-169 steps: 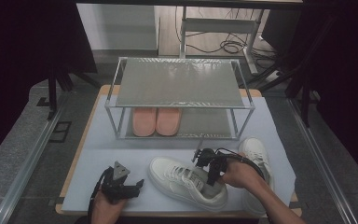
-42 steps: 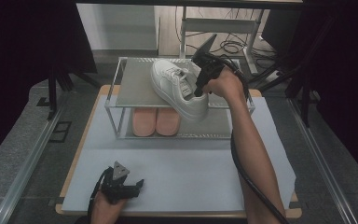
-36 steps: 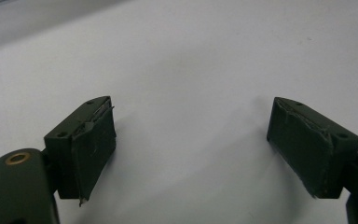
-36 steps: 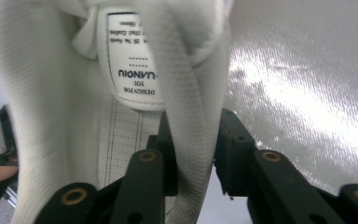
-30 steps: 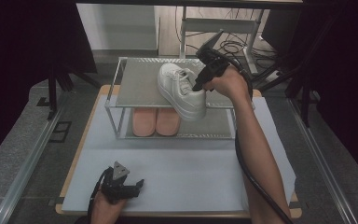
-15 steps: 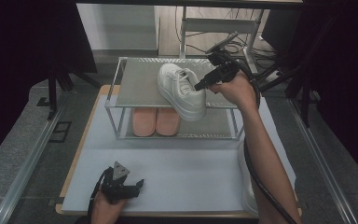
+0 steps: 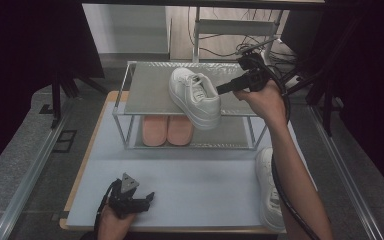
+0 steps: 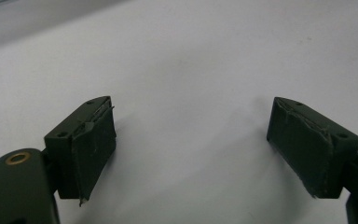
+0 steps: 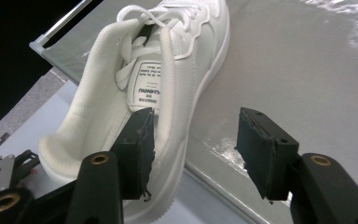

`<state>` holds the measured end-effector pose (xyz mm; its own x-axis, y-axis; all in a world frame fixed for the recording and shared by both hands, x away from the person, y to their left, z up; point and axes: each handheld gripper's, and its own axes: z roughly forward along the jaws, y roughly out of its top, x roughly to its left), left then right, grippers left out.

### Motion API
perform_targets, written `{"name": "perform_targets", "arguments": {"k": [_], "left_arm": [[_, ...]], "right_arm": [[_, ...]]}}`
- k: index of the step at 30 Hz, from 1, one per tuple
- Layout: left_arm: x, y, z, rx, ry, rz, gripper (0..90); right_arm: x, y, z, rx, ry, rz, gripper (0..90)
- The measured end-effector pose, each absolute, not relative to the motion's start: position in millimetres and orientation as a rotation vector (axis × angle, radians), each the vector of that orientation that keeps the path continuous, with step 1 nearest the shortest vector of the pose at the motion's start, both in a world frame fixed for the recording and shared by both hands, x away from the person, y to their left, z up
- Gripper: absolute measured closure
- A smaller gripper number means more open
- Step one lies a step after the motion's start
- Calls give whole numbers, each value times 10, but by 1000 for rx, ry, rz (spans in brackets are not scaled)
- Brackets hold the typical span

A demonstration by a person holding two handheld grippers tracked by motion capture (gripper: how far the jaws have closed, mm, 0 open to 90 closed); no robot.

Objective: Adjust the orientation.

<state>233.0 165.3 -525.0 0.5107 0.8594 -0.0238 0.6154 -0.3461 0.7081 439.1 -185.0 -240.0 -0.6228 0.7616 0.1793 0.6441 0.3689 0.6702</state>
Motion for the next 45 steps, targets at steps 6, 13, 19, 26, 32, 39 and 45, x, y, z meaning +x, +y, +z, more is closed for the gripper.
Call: {"name": "perform_targets", "arguments": {"k": [6, 13, 19, 26, 32, 39, 45], "left_arm": [[2329, 1652, -5251, 2083, 1200, 469, 153], [2329, 1652, -5251, 2083, 1200, 469, 153], [2328, 1652, -5251, 2082, 1201, 469, 154], [2329, 1651, -5253, 2078, 1201, 471, 154], [2328, 1651, -5255, 2076, 1201, 474, 154], [2328, 1651, -5255, 2076, 1201, 474, 154], [2327, 1651, -5255, 2075, 1201, 474, 154]], "right_arm": [[4302, -1943, -2402, 1274, 2408, 1099, 498], [4179, -2034, -2499, 1222, 2391, 1079, 592], [4045, -2136, -2623, 1184, 2388, 1143, 732], [3845, -2112, -2865, 1100, 2446, 1164, 854], [3710, -2086, -3056, 1055, 2477, 1199, 900], [3601, -2040, -3197, 976, 2491, 1274, 900], [3463, -1949, -3179, 866, 2503, 1306, 900]]}}
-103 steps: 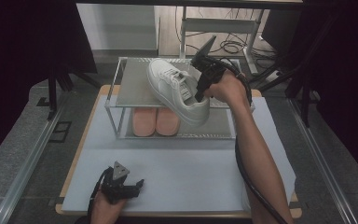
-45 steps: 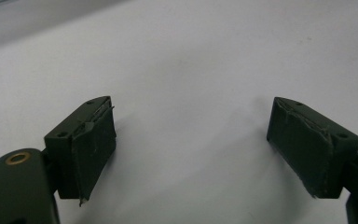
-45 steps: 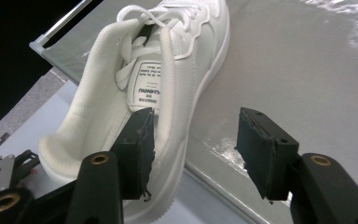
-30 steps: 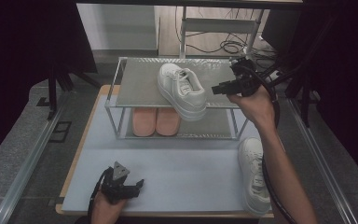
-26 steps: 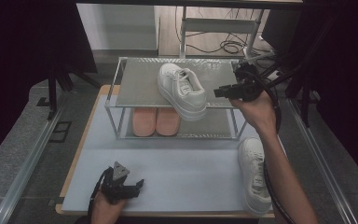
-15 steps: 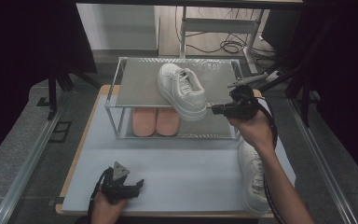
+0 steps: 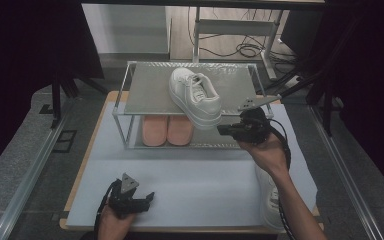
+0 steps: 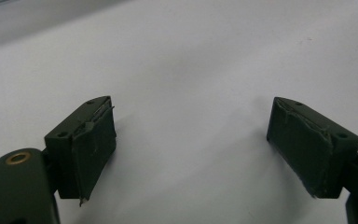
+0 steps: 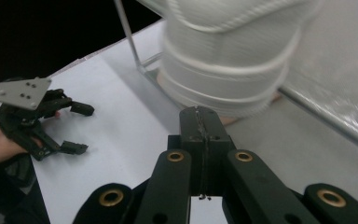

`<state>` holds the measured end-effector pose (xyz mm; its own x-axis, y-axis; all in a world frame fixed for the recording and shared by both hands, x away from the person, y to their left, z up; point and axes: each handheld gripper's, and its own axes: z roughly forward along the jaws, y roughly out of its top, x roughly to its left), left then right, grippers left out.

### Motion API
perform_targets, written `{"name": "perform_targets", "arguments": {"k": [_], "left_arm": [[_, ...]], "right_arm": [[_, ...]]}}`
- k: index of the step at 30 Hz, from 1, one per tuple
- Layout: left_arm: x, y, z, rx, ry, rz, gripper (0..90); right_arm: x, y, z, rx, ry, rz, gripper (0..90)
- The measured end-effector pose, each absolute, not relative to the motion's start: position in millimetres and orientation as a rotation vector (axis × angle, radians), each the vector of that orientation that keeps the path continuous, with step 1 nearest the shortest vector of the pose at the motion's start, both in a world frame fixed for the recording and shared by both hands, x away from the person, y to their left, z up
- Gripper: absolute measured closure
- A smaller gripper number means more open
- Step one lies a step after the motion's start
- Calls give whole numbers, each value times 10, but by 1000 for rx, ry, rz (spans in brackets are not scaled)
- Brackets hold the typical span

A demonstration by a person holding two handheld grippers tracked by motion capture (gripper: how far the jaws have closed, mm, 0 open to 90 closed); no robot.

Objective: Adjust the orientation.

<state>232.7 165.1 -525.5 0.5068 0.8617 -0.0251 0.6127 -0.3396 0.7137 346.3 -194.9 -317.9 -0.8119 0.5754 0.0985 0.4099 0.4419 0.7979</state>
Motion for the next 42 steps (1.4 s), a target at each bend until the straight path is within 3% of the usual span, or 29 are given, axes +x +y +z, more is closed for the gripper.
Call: {"name": "perform_targets", "arguments": {"k": [7, 42], "left_arm": [[2326, 1651, -5255, 2076, 1202, 472, 154], [2325, 1650, -5257, 2070, 1203, 472, 155]], "right_arm": [[3369, -1865, -3093, 810, 2457, 1249, 900], [3569, -1508, -3245, 786, 2496, 1305, 900]]}}
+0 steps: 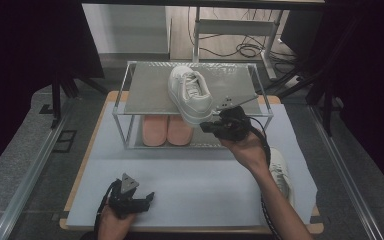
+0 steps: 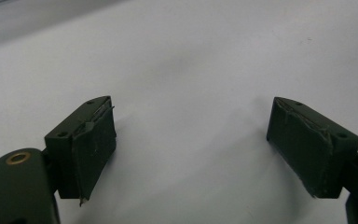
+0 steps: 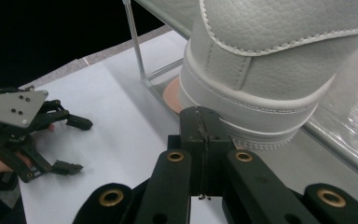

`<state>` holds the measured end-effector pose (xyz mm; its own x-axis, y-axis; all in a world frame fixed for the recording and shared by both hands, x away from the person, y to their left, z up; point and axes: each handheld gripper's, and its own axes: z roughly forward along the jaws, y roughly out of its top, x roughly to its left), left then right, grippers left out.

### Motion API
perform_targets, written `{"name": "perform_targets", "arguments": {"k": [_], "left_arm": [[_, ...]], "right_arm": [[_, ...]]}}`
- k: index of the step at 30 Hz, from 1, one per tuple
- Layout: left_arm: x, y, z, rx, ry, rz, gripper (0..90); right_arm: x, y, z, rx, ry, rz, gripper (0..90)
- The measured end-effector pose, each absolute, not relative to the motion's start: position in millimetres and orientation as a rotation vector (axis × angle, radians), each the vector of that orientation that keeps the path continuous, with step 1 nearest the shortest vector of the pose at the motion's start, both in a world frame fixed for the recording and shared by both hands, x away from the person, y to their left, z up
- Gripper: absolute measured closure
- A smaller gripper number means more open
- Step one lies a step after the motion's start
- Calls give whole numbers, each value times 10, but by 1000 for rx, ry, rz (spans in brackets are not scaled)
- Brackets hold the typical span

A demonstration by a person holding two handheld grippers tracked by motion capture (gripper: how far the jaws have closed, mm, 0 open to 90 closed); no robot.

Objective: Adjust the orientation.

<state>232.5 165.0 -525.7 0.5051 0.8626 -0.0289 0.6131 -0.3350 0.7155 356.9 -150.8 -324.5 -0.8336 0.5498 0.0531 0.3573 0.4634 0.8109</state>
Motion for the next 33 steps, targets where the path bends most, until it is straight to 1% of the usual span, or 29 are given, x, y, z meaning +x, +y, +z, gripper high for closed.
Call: {"name": "perform_targets", "arguments": {"k": [33], "left_arm": [[2325, 1651, -5255, 2072, 1203, 472, 155]], "right_arm": [[3842, -1007, -3306, 791, 2529, 1356, 900]]}}
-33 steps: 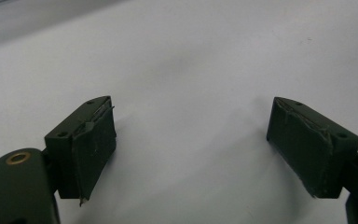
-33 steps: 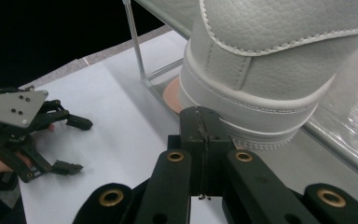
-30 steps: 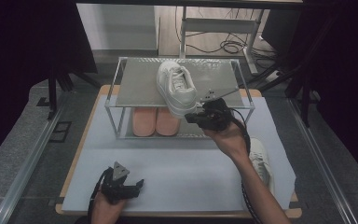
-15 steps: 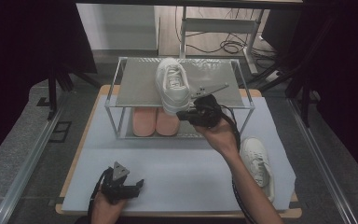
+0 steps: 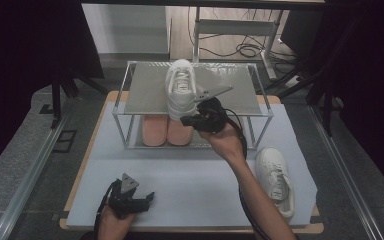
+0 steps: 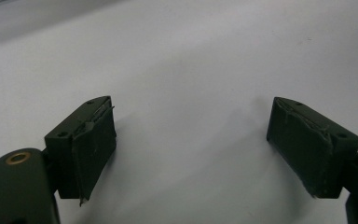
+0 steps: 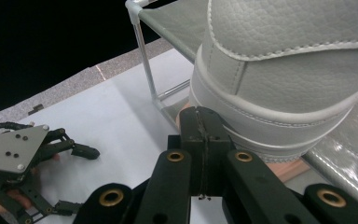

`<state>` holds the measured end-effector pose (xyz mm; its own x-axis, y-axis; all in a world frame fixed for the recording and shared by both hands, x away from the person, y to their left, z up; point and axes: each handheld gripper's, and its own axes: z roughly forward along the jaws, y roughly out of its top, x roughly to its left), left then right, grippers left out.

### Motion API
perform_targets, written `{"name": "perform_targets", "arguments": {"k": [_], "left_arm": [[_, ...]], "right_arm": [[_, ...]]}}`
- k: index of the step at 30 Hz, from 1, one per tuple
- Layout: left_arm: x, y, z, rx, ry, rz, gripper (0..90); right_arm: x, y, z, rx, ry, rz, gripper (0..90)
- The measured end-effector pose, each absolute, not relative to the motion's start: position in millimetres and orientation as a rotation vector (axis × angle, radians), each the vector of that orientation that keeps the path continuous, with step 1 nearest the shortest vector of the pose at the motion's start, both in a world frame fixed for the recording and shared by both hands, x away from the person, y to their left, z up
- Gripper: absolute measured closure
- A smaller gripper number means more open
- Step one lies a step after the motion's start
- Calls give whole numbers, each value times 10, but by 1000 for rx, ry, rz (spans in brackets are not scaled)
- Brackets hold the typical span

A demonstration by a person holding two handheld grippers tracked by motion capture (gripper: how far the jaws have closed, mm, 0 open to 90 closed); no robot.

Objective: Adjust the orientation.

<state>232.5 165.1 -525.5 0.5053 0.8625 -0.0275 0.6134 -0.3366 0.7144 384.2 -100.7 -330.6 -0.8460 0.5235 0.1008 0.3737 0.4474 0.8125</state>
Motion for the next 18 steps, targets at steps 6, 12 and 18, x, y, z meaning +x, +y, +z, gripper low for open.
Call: {"name": "perform_targets", "arguments": {"k": [6, 12, 18], "left_arm": [[2325, 1650, -5256, 2071, 1203, 472, 155], [2325, 1650, -5257, 2070, 1204, 472, 154], [2325, 1650, -5257, 2070, 1204, 472, 155]], "right_arm": [[3873, -929, -3310, 790, 2534, 1356, 900], [3897, -849, -3319, 788, 2535, 1365, 900], [3914, -845, -3312, 780, 2542, 1360, 900]]}}
